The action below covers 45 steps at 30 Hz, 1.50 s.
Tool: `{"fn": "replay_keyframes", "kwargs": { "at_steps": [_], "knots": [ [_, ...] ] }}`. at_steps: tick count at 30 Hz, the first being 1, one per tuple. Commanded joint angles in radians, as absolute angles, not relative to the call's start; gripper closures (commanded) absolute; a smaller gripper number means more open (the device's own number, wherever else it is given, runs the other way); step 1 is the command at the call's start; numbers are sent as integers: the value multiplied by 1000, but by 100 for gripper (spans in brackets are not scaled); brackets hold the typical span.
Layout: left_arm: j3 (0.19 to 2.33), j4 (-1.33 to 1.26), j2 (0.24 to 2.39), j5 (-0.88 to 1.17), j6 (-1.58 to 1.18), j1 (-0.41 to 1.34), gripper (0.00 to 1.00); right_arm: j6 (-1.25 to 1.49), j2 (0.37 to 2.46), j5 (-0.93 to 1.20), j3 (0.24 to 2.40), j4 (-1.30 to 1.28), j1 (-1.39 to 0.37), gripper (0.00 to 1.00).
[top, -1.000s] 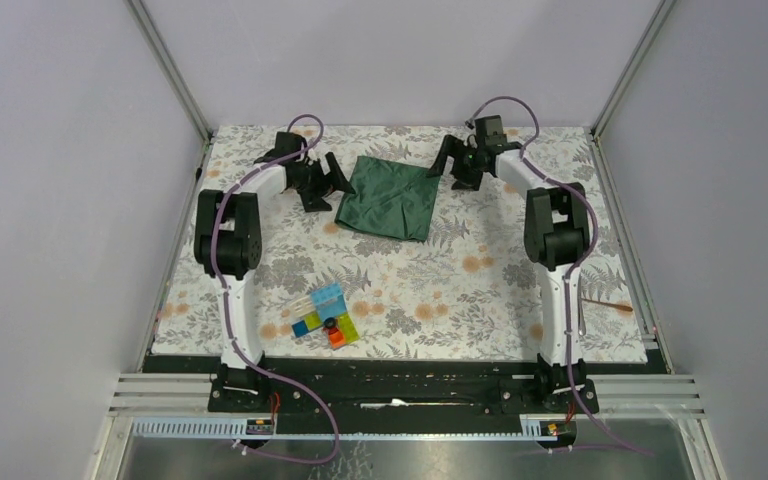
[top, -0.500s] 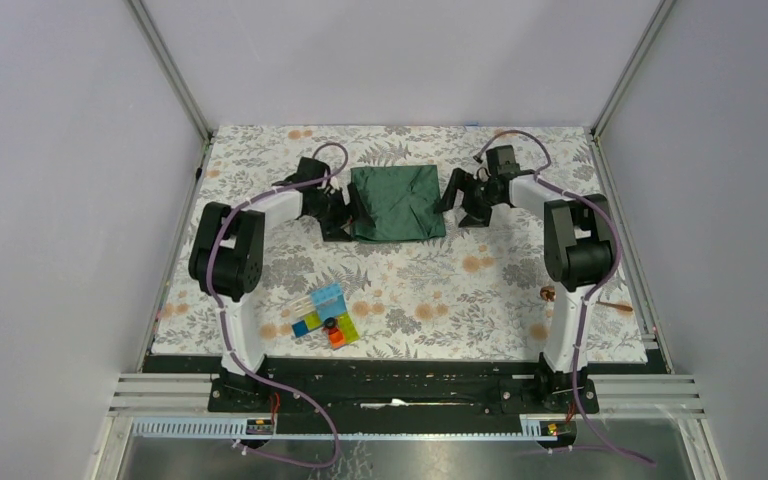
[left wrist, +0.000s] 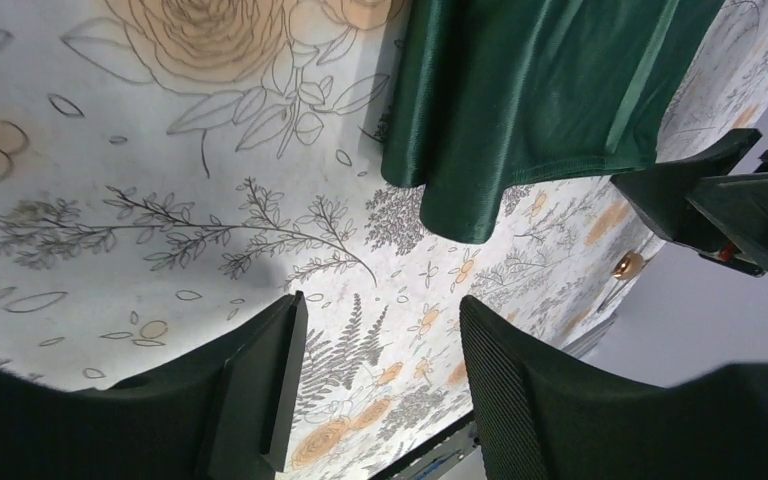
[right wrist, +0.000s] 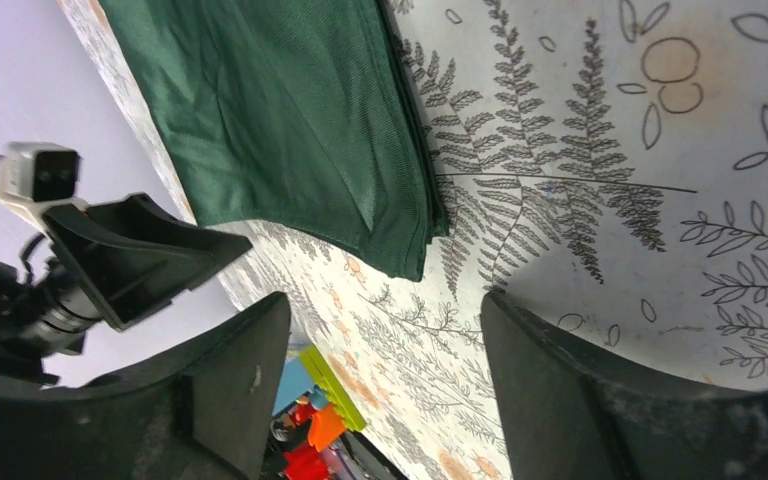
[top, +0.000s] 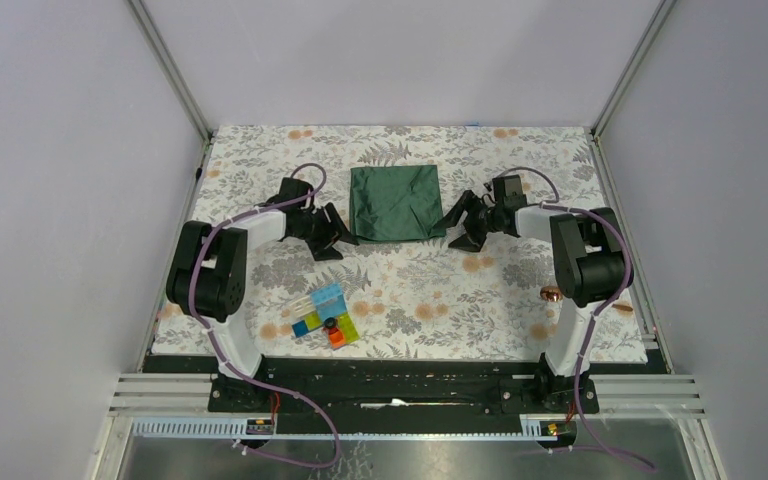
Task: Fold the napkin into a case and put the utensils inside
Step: Smooth out the square-folded napkin at the center of the board.
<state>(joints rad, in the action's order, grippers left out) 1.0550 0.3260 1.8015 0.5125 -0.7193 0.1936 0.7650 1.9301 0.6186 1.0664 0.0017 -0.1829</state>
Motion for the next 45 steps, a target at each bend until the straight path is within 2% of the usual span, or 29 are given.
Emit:
{"fn": "replay_keyframes", "kwargs": {
  "at_steps": [1, 5, 8, 17, 24, 27, 34, 45],
  "knots": [
    [1028, 175, 1771, 552, -823, 198, 39, 921, 1917, 608, 1004, 155, -185, 27],
    [1022, 127, 1785, 557, -856, 198, 40, 947, 1931, 595, 987, 186, -185, 30],
    [1020, 75, 1810, 582, -900, 198, 48, 958, 1929, 574, 973, 198, -186, 36],
    [1061, 77, 1846, 557, -913, 198, 56, 997, 1939, 564, 954, 230, -186, 43],
    [1100, 128, 1867, 521, -874, 202, 56, 996, 1930, 543, 954, 227, -186, 45],
    [1105, 128, 1880, 520, -868, 202, 63, 1010, 1939, 550, 953, 236, -186, 52],
    [1096, 124, 1879, 513, -859, 202, 79, 1016, 1936, 548, 943, 243, -187, 56],
    [1087, 120, 1878, 514, -854, 201, 87, 1043, 1982, 569, 967, 285, -197, 58]
  ]
}}
